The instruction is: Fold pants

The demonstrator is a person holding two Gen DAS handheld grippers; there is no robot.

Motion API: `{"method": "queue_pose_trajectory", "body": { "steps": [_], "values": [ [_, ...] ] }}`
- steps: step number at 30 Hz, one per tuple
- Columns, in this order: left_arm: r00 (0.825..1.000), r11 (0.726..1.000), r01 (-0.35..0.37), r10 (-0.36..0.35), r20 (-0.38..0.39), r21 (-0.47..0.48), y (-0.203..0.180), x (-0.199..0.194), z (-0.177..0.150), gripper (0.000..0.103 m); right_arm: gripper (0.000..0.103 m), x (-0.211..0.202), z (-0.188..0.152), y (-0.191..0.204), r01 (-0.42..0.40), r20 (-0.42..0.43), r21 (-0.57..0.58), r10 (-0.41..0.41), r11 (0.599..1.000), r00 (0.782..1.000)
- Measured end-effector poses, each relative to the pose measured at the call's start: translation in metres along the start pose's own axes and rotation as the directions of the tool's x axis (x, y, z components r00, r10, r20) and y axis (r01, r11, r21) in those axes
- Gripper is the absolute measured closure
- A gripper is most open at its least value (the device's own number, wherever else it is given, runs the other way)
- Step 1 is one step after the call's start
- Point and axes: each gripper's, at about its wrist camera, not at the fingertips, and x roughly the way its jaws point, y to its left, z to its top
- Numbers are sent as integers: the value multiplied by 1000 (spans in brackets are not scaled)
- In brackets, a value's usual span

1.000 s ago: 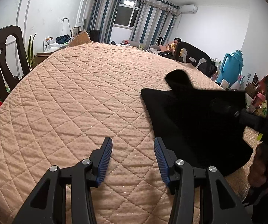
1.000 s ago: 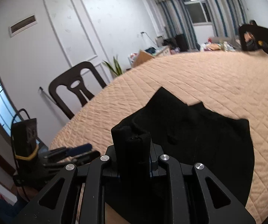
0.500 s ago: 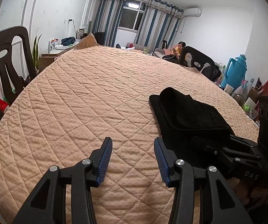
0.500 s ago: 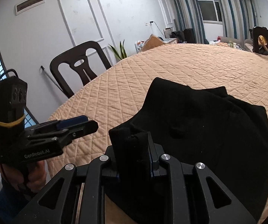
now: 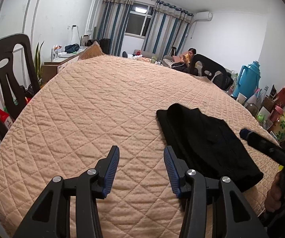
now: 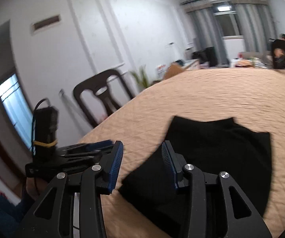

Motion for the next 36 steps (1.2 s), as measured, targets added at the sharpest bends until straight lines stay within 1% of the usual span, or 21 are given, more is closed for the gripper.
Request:
{"method": "queue_pose_trajectory", "body": {
  "steps": [2,3,4,5,7,10,12,14,16,18,21,22,23,25,26,27,30,32,33,35,36],
  "values": [
    [1000,1000,16,-16,4,11,-6,0,4,54,72,-1,-8,-17,81,-29,32,-80,996,996],
    [1000,999,27,-27,5,17,-11,0,6,54,81,1,-13,-26,114,-54,43,-112,993,992],
    [999,999,39,-40,6,27,-16,1,9,54,83,7,-20,-35,142,-101,63,-135,988,986],
    [999,998,51,-51,9,40,-22,2,12,54,84,13,-27,-39,143,-147,73,-131,987,980],
    [997,995,70,-71,14,70,-35,4,19,54,84,15,-30,-29,112,-152,23,-107,993,983],
    [995,990,97,-98,5,103,-53,15,31,54,84,19,-26,-21,-16,-185,22,20,1000,982],
    [994,985,109,-109,-5,131,-64,23,38,54,84,16,-19,-26,21,-167,4,-20,1000,986],
    [992,979,128,-125,-24,158,-77,34,44,54,84,6,-5,-47,87,-113,51,-80,995,990],
    [988,973,152,-144,-54,176,-87,47,48,54,84,0,7,-65,123,-80,81,-116,989,990],
    [982,964,176,-160,-98,201,-95,61,45,54,84,13,16,-82,177,-138,78,-165,981,977],
    [974,965,158,-118,-194,208,-94,86,28,54,84,40,24,-91,180,-218,38,-168,983,961],
    [980,964,136,-97,-174,227,-92,86,22,54,84,52,28,-98,200,-248,28,-187,979,951],
    [983,964,123,-86,-159,237,-91,83,18,54,84,54,28,-99,212,-253,27,-198,977,947],
    [983,966,128,-95,-155,224,-85,78,15,53,95,59,37,-120,223,-243,89,-196,971,950],
    [984,966,131,-98,-152,223,-84,77,14,52,99,57,39,-126,237,-236,111,-206,965,950],
    [983,967,133,-101,-150,219,-83,76,13,52,102,56,40,-139,252,-234,162,-211,954,949],
    [984,967,130,-99,-148,220,-82,74,14,52,102,46,35,-148,221,-213,229,-173,948,962],
    [984,969,131,-103,-143,208,-80,72,15,52,102,35,34,-145,226,-187,220,-186,949,964],
    [985,972,129,-103,-136,198,-77,70,14,52,98,27,33,-139,240,-171,206,-207,949,963],
    [986,977,123,-101,-131,175,-75,70,14,52,98,15,32,-129,260,-149,180,-235,949,961],
    [987,979,119,-99,-129,163,-71,66,13,52,98,5,28,-120,248,-130,166,-228,954,965]
  ]
}}
